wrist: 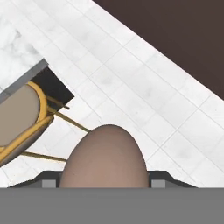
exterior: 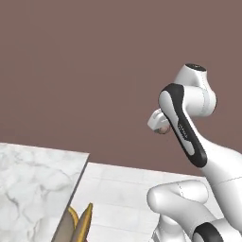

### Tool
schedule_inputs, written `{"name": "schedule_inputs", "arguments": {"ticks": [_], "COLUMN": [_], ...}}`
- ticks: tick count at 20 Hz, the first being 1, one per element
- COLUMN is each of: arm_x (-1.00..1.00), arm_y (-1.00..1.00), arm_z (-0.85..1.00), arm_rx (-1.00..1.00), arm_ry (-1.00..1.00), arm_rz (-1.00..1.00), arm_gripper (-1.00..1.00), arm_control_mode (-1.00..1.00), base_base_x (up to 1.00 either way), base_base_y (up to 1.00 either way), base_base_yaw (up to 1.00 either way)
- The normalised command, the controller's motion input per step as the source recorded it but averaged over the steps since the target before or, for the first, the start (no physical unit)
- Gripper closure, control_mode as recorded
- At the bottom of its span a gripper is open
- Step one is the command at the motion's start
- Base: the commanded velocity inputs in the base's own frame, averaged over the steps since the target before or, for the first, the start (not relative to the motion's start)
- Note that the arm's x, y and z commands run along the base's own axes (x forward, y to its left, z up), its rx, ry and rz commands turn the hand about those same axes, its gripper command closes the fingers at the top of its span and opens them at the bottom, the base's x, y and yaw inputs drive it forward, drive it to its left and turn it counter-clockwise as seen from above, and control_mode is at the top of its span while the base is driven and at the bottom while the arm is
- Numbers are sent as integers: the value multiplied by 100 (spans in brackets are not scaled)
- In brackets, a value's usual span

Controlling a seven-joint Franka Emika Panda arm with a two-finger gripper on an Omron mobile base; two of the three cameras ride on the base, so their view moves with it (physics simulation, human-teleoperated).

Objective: Pick the egg and butter from the fridge and place them by the bowl for mixing.

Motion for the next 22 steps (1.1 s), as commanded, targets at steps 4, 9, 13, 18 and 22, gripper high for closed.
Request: {"name": "schedule_inputs", "arguments": {"ticks": [4, 9, 13, 18, 22], "arm_x": [0, 0, 0, 0, 0], "arm_y": [0, 0, 0, 0, 0], "arm_z": [0, 0, 0, 0, 0], "arm_rx": [0, 0, 0, 0, 0], "arm_ry": [0, 0, 0, 0, 0], "arm_rz": [0, 0, 0, 0, 0], "arm_gripper": [100, 100, 100, 100, 100], "arm_control_mode": [100, 100, 100, 100, 100], "base_base_x": [84, 85, 80, 74, 52], "base_base_y": [-17, -8, -7, -5, -10], "base_base_yaw": [5, 15, 27, 35, 64]}}
